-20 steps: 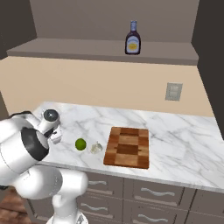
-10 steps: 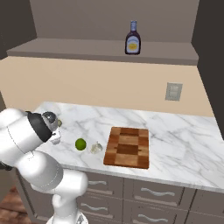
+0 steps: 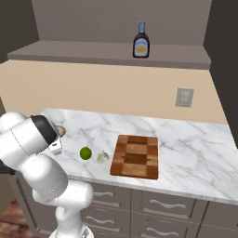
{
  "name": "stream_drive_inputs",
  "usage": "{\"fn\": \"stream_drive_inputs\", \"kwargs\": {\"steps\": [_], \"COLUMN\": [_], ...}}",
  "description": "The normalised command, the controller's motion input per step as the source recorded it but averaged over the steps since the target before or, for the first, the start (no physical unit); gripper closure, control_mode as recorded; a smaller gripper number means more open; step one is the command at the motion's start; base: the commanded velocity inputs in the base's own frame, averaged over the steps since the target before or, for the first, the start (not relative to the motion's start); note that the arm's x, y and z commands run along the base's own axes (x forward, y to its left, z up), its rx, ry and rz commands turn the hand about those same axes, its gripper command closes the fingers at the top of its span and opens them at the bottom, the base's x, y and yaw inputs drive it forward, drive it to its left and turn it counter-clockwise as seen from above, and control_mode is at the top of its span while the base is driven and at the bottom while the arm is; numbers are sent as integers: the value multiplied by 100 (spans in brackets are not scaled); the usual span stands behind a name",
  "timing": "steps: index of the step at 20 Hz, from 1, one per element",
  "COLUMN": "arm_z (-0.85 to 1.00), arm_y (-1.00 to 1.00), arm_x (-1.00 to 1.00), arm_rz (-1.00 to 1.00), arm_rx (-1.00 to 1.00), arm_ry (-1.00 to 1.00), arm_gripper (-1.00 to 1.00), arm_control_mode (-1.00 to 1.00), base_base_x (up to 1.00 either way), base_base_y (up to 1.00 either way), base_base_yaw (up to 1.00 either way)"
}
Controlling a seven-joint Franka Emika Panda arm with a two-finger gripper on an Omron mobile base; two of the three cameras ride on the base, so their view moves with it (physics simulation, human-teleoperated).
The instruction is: Open the cabinet. Place the bowl and condiment on the counter. Then place the lime and garlic on the cutting board.
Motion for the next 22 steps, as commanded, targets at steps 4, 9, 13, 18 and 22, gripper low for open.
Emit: {"fn": "stream_drive_inputs", "kwargs": {"steps": [4,9,13,18,22], "arm_z": [0,16,37,63,93], "arm_y": [5,-1,-19,-24,-4], "arm_x": [0,0,0,0,0], "arm_rz": [-1,-6,-8,-1,0], "arm_rx": [-1,-7,-9,-1,0], "arm_ry": [0,0,0,0,0], "arm_gripper": [-100,-100,-100,-100,-100], "arm_control_mode": [-100,-100,-100,-100,-100], "base_base_x": [0,0,0,0,0], "base_base_y": [0,0,0,0,0], "base_base_yaw": [0,0,0,0,0]}}
